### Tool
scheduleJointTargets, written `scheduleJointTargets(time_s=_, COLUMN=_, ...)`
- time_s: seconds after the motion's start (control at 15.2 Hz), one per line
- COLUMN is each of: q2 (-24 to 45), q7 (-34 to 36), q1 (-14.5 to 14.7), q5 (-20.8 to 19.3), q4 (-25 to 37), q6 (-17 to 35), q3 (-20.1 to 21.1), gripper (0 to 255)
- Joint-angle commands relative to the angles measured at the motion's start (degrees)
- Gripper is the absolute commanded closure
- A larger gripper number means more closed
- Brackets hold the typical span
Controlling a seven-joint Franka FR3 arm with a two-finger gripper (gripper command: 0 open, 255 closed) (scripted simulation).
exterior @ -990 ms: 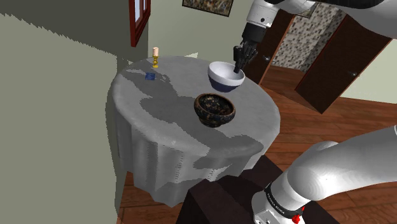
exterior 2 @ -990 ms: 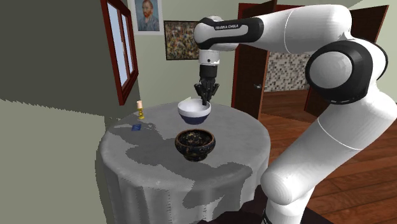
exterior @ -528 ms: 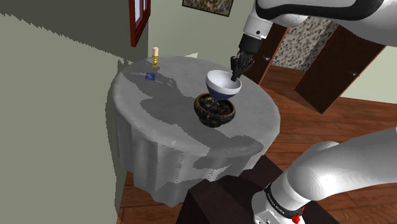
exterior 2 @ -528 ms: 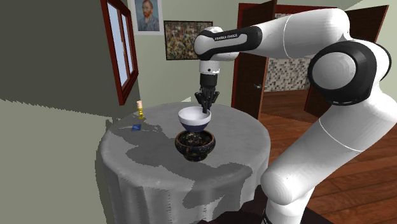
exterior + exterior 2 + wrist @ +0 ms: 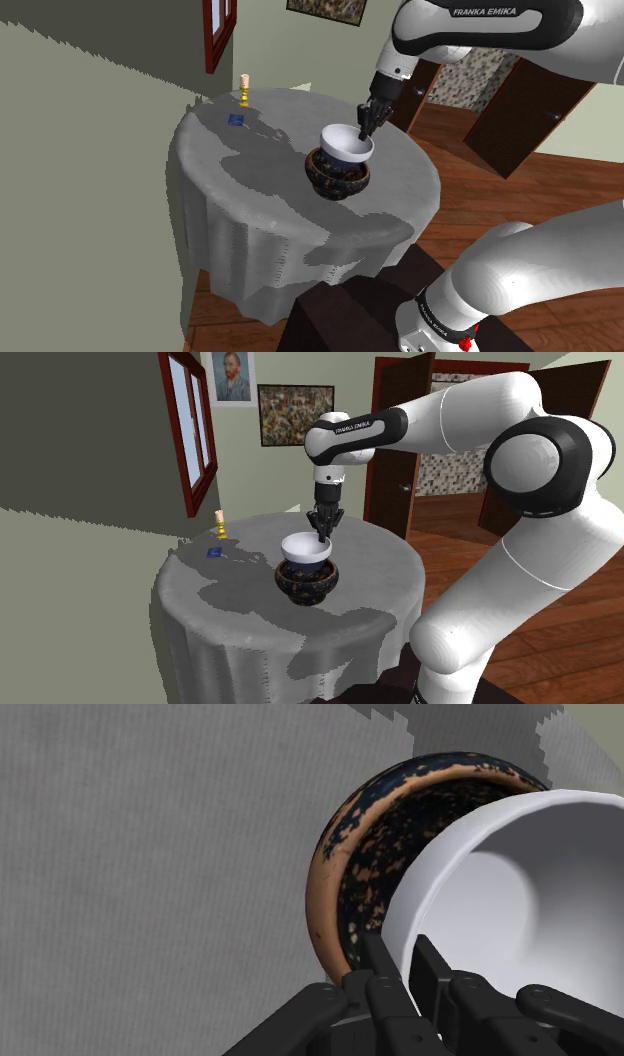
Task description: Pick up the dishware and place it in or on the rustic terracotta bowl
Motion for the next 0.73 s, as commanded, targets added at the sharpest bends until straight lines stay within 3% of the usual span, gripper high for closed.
scheduleJointTargets(time_s=0.0, q2=0.0, q7=0.1, q1=0.1, q5=0.1, q4=-0.8, q6=0.8, q3=0.1, gripper=255)
scheduleJointTargets(time_s=0.4, q2=0.0, q7=0.1, q1=0.1, q5=0.1, q4=-0.8, q6=0.8, q3=0.1, gripper=255)
scheduleJointTargets(time_s=0.46, q2=0.0, q7=0.1, q1=0.1, q5=0.1, q4=-0.8, q6=0.8, q3=0.1, gripper=0)
scheduleJointTargets(time_s=0.66, q2=0.0, q7=0.1, q1=0.1, q5=0.1, q4=-0.8, q6=0.8, q3=0.1, gripper=0)
